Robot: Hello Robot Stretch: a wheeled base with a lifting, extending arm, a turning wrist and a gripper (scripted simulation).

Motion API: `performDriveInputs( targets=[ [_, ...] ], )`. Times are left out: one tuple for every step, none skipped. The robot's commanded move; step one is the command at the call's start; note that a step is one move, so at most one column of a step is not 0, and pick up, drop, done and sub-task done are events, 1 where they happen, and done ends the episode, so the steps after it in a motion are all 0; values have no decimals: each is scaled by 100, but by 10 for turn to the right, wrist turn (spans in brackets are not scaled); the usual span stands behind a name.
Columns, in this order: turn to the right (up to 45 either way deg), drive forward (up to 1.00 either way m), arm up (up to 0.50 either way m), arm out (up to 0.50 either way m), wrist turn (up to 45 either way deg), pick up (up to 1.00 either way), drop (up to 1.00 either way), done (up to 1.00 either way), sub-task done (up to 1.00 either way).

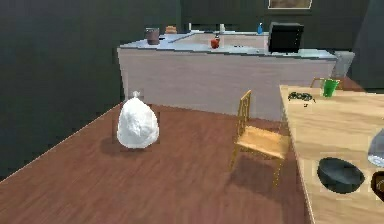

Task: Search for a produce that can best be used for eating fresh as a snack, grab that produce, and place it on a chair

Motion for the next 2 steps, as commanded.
performDriveInputs(
  targets=[
    [0, 100, 0, 0, 0, 0, 0, 0, 0],
    [0, 50, 0, 0, 0, 0, 0, 0, 0]
  ],
)
